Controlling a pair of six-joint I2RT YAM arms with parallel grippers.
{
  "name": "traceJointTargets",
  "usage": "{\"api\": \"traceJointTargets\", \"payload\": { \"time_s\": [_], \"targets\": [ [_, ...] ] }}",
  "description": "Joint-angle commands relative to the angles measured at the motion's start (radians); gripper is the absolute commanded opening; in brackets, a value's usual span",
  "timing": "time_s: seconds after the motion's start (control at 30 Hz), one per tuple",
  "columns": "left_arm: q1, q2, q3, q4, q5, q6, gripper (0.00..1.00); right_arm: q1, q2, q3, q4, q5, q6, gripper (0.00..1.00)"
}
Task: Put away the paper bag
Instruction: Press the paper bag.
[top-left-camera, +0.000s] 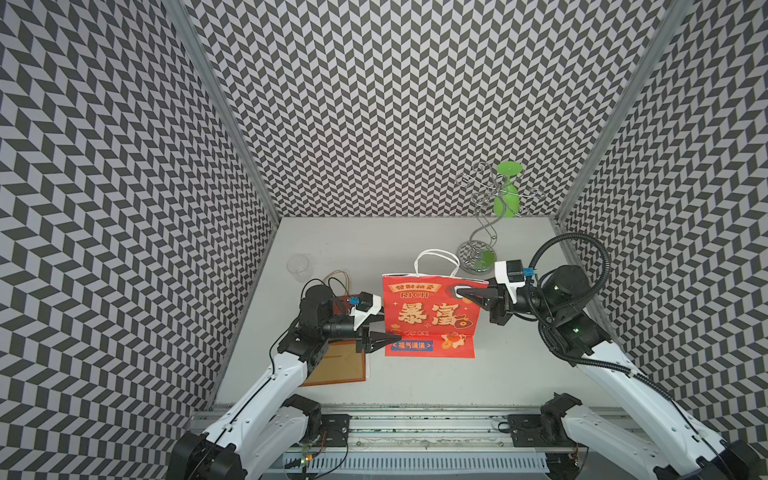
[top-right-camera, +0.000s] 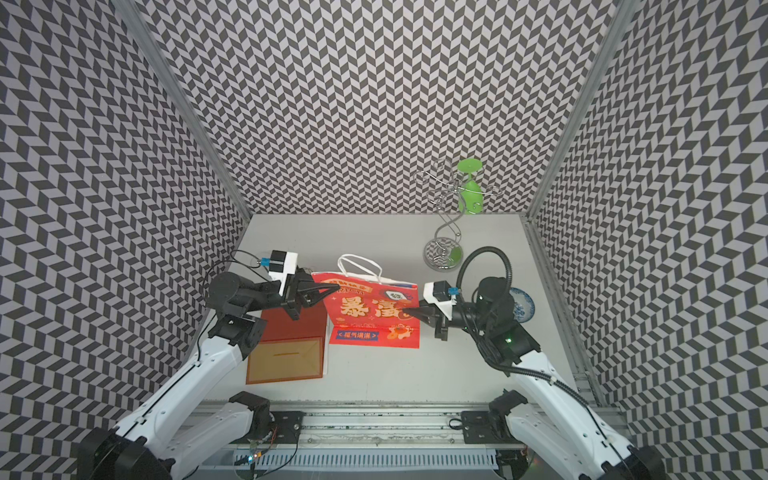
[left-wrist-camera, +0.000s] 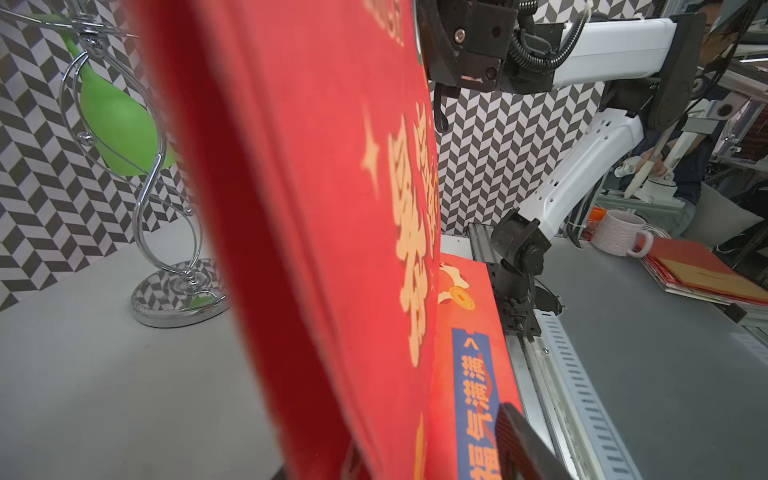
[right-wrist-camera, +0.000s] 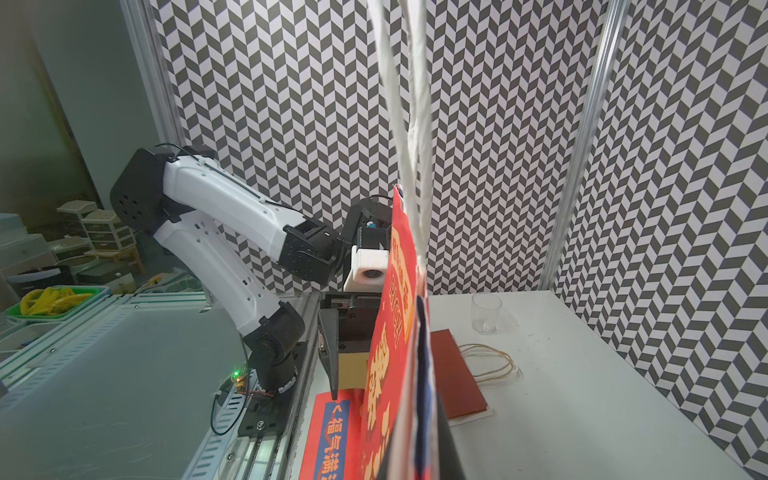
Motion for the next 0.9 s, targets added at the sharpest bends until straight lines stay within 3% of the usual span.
{"api": "traceJointTargets", "payload": {
  "time_s": [0.0,0.07,0.13,0.23,0.33,0.43,0.57,0.7,0.87],
  "targets": [
    [0.001,-0.005,-0.005,-0.051,0.014,0.028,0.50,-0.009,-0.017,0.026,0.074,0.010,0.004,0.00],
    [0.001,0.001,0.004,-0.071,0.021,0.040,0.28,-0.009,-0.017,0.025,0.074,0.010,0.004,0.00],
    [0.002,0.004,0.010,-0.073,0.031,0.039,0.13,-0.011,-0.017,0.024,0.072,0.007,0.004,0.00],
    [0.002,-0.002,0.022,-0.036,0.050,0.004,0.08,-0.011,-0.016,0.013,0.067,0.004,-0.002,0.00],
    [0.002,-0.025,0.027,0.088,0.037,-0.109,0.54,-0.011,-0.016,0.004,0.052,-0.017,-0.023,0.00],
    [-0.001,-0.044,0.009,0.335,0.001,-0.322,0.78,-0.011,-0.014,-0.013,0.048,-0.039,-0.037,0.00],
    [-0.003,-0.020,0.067,0.426,-0.077,-0.425,0.83,-0.011,-0.003,-0.048,0.079,-0.074,-0.030,0.00],
    [-0.003,0.035,0.117,0.486,-0.104,-0.504,0.69,-0.009,0.017,-0.058,0.091,-0.104,-0.024,0.00],
    [-0.004,0.087,0.133,0.597,-0.067,-0.586,0.21,-0.009,0.036,-0.056,0.087,-0.115,-0.024,0.00]
  ]
}}
